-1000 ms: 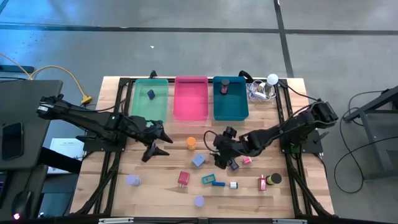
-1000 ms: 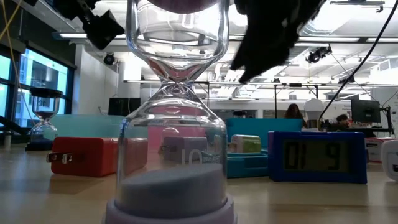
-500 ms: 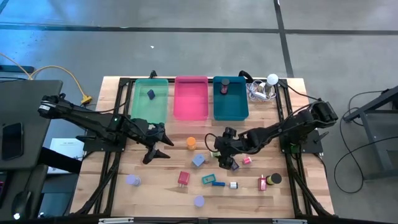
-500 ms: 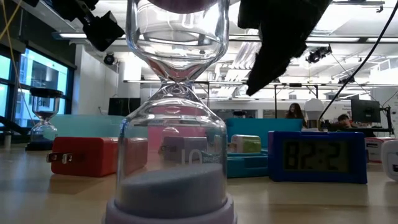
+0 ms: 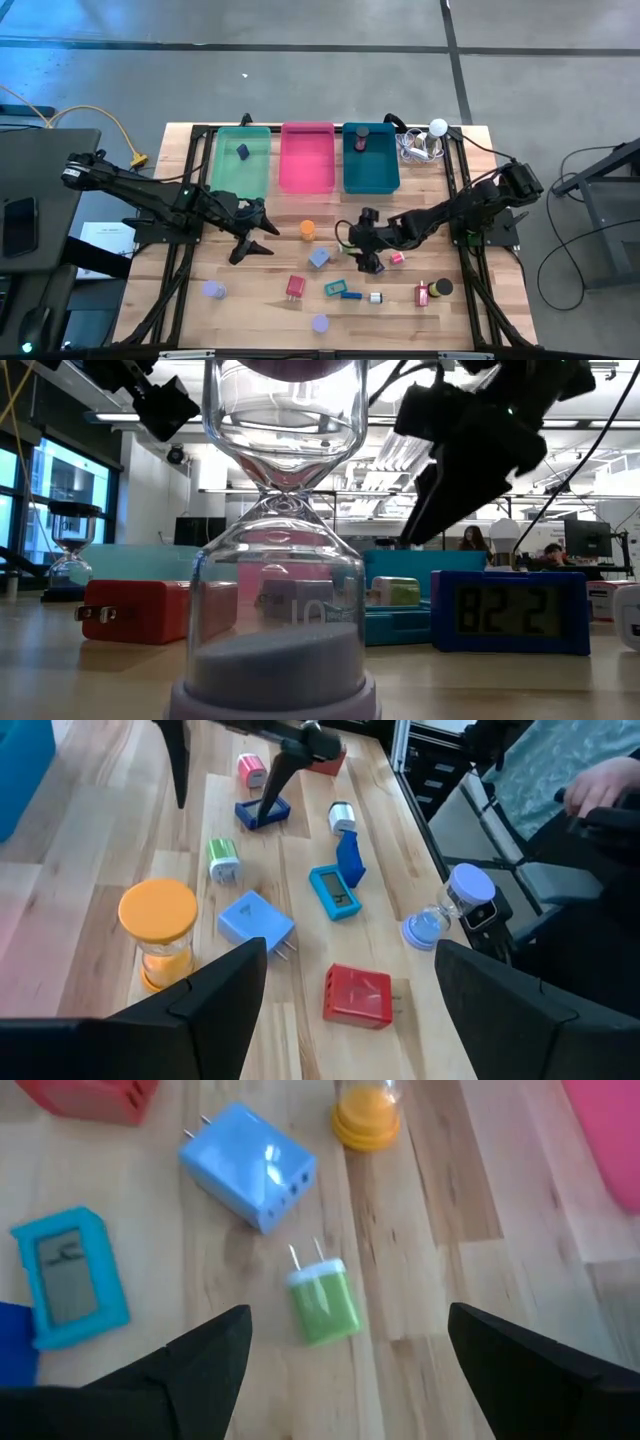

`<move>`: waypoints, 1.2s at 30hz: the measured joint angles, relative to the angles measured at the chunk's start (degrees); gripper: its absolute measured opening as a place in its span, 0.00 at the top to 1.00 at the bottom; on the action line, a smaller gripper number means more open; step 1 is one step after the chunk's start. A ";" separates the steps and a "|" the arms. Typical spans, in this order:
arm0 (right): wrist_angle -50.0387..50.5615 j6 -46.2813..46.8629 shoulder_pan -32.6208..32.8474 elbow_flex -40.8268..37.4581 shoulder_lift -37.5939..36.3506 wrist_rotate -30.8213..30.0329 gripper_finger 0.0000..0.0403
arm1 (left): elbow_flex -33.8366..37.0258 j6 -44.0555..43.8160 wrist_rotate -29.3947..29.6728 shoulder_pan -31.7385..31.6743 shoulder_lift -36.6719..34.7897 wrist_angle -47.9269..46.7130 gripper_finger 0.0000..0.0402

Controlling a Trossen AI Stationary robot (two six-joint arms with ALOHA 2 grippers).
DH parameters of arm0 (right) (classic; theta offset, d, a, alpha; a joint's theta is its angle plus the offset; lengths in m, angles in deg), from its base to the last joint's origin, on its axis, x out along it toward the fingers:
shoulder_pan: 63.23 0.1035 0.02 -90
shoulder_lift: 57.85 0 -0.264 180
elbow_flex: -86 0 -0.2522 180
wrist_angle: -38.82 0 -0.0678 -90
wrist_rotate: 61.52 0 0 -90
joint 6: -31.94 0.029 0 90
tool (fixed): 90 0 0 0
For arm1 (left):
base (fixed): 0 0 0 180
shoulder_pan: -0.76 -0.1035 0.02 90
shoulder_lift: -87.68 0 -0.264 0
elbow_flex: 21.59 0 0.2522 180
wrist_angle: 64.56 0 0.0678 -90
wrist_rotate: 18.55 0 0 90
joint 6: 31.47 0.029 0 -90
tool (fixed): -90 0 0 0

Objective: Pick & Place Office items
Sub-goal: Put the green adapter into the red bin

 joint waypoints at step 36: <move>-19.99 -4.09 -2.76 -7.22 8.63 4.92 0.33 | 0.00 0.06 0.20 0.01 -0.02 1.04 0.29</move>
